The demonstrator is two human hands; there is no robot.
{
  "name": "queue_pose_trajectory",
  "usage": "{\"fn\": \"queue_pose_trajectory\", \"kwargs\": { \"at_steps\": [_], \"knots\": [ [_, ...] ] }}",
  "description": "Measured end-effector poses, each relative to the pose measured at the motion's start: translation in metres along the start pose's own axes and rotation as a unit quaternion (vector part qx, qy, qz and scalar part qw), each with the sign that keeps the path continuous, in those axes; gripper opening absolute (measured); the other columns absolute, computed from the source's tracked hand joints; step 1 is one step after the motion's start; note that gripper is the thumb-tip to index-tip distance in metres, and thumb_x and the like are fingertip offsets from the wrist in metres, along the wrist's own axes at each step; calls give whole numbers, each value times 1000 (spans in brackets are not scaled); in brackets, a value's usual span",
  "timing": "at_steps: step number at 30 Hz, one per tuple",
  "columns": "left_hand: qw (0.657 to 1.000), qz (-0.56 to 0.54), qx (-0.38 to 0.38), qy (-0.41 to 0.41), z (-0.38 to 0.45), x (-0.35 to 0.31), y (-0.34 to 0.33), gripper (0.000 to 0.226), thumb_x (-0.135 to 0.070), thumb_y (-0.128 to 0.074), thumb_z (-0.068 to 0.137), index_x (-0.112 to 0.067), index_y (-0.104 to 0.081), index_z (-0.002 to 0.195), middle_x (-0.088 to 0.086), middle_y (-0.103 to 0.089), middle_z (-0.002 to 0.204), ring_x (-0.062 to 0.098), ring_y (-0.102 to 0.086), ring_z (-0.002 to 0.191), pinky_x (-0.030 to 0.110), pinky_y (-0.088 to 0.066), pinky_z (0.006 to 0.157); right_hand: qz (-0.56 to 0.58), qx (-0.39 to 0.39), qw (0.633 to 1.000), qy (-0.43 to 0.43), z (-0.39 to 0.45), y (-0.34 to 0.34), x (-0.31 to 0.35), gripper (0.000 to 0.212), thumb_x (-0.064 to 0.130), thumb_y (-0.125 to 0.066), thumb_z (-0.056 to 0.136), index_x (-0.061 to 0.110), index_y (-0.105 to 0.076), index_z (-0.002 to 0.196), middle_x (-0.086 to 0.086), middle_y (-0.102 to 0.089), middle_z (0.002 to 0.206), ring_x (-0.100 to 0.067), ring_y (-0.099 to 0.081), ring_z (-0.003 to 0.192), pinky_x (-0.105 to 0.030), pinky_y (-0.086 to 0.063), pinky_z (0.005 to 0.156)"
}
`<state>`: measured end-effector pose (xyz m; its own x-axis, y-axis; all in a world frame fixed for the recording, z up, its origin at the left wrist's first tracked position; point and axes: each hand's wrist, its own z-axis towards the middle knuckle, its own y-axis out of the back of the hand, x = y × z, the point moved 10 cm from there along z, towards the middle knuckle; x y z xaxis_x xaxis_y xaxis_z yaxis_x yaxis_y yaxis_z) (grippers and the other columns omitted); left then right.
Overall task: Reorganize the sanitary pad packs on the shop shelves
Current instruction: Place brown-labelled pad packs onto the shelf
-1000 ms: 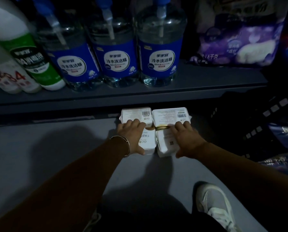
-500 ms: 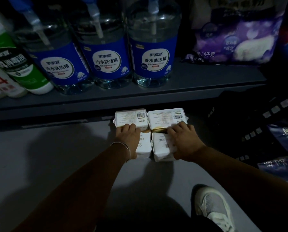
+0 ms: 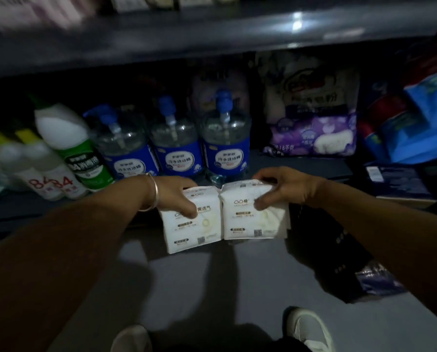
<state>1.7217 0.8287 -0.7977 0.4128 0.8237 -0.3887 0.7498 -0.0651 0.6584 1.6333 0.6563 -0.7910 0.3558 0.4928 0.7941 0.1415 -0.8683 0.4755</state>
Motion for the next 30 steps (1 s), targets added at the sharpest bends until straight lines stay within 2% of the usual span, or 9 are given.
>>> {"fn": "queue_pose_trajectory", "kwargs": {
  "at_steps": [2,7,11,14,17,22,24,28,30],
  "knots": [
    [1000,20,-19,-6,-30,-14,28,43,-20,-69,79,-26,-52,119,-2,-67,107,16,-66,94,32,-54,85,12,-15,1000,19,-17,18,34,35,-2,-75,71,7,-63,103,-1,-67,88,-12,-64,78,-19,-53,66],
    [997,41,-57,-28,-99,-48,92,36,-24,-70,75,-19,-63,111,0,-72,97,12,-68,80,25,-52,72,0,-52,996,77,-52,63,116,38,8,-79,66,4,-67,102,-14,-71,99,-27,-68,91,-40,-54,83],
    [992,40,-112,-41,-144,-71,152,42,-34,-69,70,-24,-62,110,-1,-72,98,18,-69,91,29,-54,76,-1,-69,992,108,-70,100,174,38,13,-79,67,9,-67,103,-10,-72,98,-27,-69,91,-42,-56,82],
    [984,33,-166,-53,-168,-87,199,49,-35,-72,67,-22,-60,112,2,-71,102,20,-68,93,32,-54,77,19,-116,983,142,-79,132,215,35,13,-80,62,12,-69,96,-11,-72,95,-27,-69,87,-38,-55,76],
    [974,45,-216,-59,-184,-99,244,41,-32,-70,78,-23,-56,115,-1,-67,105,18,-66,94,33,-53,83,0,-156,973,169,-85,160,253,32,7,-76,71,10,-67,102,-8,-71,96,-22,-67,87,-30,-54,70],
    [962,25,-267,-62,-195,-107,302,45,-33,-71,77,-24,-52,117,0,-67,103,19,-68,90,36,-57,79,-11,-216,957,194,-78,194,300,40,7,-78,70,9,-64,107,-7,-68,97,-20,-67,84,-27,-57,66],
    [958,23,-281,-54,-194,-109,319,48,-34,-71,76,-23,-50,118,2,-66,103,21,-68,90,41,-56,82,-21,-240,951,195,-70,205,313,44,11,-79,69,11,-61,109,-6,-67,100,-21,-67,86,-30,-58,69],
    [951,-7,-308,-35,-182,-111,349,66,-33,-71,74,-25,-36,129,4,-62,105,23,-66,85,32,-55,69,-58,-307,931,190,-56,221,330,61,17,-81,68,16,-54,122,-2,-60,110,-19,-64,92,-33,-57,75],
    [946,-23,-321,-34,-173,-113,362,82,-39,-71,72,-32,-25,139,9,-59,115,28,-65,89,38,-57,75,-83,-349,914,191,-51,228,335,66,19,-81,70,13,-50,127,-4,-55,116,-20,-59,98,-34,-54,83]
  ]
}}
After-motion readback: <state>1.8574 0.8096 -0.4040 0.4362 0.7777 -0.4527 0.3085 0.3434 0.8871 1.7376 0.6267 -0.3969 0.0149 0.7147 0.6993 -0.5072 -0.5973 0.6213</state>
